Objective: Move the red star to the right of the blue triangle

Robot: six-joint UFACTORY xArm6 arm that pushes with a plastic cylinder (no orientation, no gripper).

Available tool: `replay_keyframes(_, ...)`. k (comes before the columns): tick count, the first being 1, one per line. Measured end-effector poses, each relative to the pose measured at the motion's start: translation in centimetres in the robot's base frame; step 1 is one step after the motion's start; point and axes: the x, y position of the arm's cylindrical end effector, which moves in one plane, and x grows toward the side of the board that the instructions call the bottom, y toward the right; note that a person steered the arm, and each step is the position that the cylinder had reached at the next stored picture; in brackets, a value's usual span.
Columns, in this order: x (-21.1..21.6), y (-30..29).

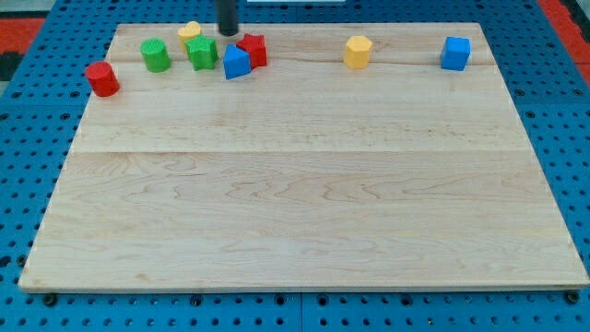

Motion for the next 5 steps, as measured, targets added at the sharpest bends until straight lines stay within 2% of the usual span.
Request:
replay_keyframes(1,1.6,1.4)
replay_keyframes(3,1.6,11.3)
replay_keyframes(5,0.6,11.6)
